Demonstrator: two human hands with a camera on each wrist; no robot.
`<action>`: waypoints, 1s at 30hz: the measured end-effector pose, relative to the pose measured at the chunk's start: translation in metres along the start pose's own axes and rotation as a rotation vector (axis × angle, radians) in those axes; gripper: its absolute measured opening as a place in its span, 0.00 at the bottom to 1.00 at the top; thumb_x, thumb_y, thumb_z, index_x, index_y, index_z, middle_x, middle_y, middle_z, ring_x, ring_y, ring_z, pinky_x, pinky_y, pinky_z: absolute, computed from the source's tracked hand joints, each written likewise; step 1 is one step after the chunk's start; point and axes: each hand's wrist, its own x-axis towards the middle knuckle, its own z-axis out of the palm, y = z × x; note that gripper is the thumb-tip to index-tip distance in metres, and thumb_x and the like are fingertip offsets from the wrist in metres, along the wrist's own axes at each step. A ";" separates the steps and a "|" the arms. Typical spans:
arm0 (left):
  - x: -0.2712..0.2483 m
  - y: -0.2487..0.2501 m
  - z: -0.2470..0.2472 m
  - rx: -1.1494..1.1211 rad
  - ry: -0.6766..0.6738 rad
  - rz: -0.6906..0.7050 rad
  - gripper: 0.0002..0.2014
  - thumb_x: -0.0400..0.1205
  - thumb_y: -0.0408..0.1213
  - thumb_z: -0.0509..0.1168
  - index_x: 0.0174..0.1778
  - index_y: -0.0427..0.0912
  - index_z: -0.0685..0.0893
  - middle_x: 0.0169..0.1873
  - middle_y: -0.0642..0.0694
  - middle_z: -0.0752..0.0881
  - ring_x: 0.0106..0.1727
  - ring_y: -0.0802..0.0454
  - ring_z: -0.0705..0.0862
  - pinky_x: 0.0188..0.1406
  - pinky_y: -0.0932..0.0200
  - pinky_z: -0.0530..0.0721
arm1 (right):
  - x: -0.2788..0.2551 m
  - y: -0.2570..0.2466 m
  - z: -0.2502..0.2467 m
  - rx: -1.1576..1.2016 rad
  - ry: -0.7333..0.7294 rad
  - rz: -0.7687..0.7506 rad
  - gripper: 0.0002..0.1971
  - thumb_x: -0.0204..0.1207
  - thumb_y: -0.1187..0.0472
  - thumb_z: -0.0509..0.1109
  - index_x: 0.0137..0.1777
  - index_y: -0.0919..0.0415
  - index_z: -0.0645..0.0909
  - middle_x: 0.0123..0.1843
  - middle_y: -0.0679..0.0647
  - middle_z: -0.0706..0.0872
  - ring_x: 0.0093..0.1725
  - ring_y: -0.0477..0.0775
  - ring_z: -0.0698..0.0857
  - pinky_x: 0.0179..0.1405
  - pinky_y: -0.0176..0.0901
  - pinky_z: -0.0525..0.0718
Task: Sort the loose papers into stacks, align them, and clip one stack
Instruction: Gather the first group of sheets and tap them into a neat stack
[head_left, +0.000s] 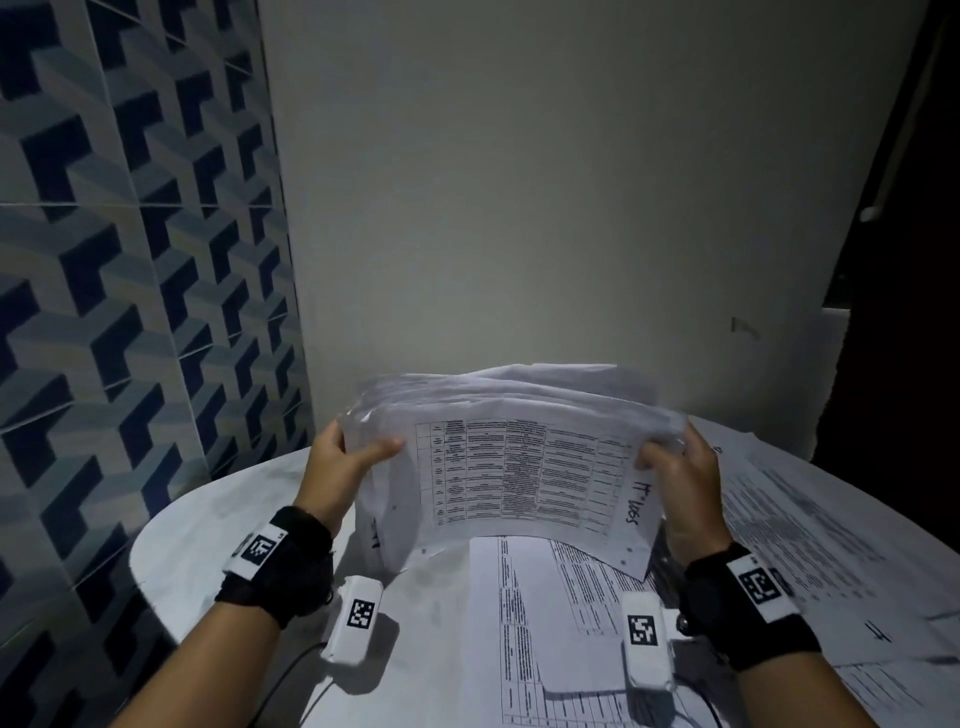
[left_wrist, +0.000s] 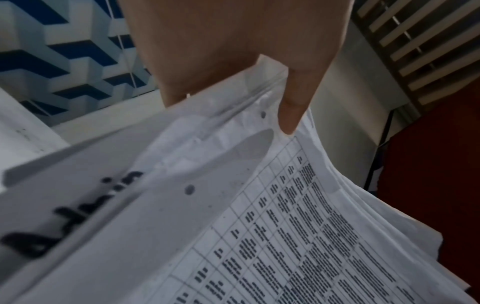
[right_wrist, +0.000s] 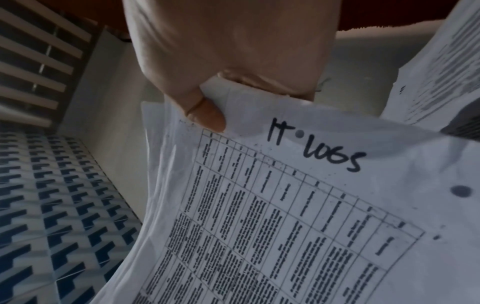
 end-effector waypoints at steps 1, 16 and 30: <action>0.000 -0.003 -0.002 -0.005 0.000 -0.027 0.21 0.77 0.23 0.75 0.63 0.47 0.87 0.51 0.51 0.95 0.57 0.50 0.93 0.55 0.56 0.89 | -0.001 0.000 -0.001 0.000 -0.017 0.019 0.12 0.70 0.81 0.63 0.49 0.69 0.81 0.44 0.53 0.89 0.46 0.54 0.86 0.47 0.47 0.84; 0.004 -0.005 -0.005 -0.028 -0.008 -0.014 0.20 0.78 0.20 0.72 0.63 0.42 0.87 0.54 0.45 0.94 0.60 0.41 0.91 0.54 0.54 0.88 | -0.001 -0.009 -0.007 0.042 -0.077 -0.018 0.15 0.73 0.78 0.65 0.49 0.58 0.84 0.41 0.51 0.90 0.43 0.55 0.88 0.43 0.46 0.85; 0.008 0.002 0.006 -0.035 0.012 -0.013 0.27 0.75 0.31 0.78 0.71 0.37 0.83 0.65 0.41 0.90 0.66 0.40 0.88 0.67 0.44 0.85 | 0.005 -0.014 -0.010 0.004 -0.044 -0.038 0.17 0.75 0.76 0.69 0.57 0.58 0.88 0.54 0.54 0.93 0.54 0.57 0.91 0.57 0.54 0.88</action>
